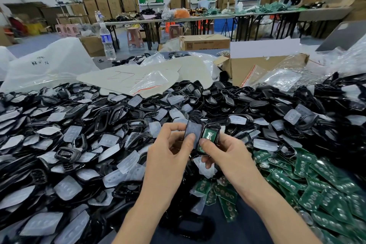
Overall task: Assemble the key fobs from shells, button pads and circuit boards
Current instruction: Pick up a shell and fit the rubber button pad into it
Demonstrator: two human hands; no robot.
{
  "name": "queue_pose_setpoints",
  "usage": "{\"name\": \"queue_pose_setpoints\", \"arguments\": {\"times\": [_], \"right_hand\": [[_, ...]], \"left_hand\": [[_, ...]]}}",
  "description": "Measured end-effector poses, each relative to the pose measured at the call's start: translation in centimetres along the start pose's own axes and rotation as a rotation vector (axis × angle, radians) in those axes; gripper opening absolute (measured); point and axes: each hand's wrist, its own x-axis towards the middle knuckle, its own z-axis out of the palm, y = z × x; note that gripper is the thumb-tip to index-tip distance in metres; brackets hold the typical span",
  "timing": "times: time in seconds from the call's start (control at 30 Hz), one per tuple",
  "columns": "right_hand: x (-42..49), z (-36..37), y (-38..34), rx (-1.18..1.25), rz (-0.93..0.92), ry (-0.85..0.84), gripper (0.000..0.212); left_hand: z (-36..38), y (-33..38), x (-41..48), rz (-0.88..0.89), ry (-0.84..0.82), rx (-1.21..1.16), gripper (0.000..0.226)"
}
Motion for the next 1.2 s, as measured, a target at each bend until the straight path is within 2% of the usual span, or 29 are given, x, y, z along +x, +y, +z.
{"name": "queue_pose_setpoints", "arguments": {"times": [0.27, 0.4, 0.5, 0.67, 0.8, 1.2], "right_hand": [[-0.2, 0.2, 0.1, -0.132, -0.062, -0.012, 0.011], [-0.1, 0.3, 0.5, -0.191, -0.086, -0.035, 0.033], [0.0, 0.2, 0.8, -0.229, -0.078, -0.048, 0.014], [-0.1, 0.2, 0.6, -0.245, -0.047, -0.09, 0.03], [-0.2, 0.3, 0.9, -0.265, -0.029, -0.085, 0.02], [-0.1, 0.3, 0.8, -0.187, 0.003, -0.071, 0.017]], "left_hand": [[0.1, -0.6, -0.2, 0.054, 0.036, 0.159, 0.027], [0.2, -0.7, -0.4, 0.107, 0.041, 0.273, 0.026], [0.2, -0.8, -0.5, 0.129, 0.04, 0.318, 0.024], [0.2, -0.9, -0.6, 0.139, 0.045, 0.357, 0.02], [0.3, -1.0, -0.7, 0.138, 0.046, 0.381, 0.013], [0.4, -0.6, -0.9, 0.086, 0.001, 0.382, 0.009]]}}
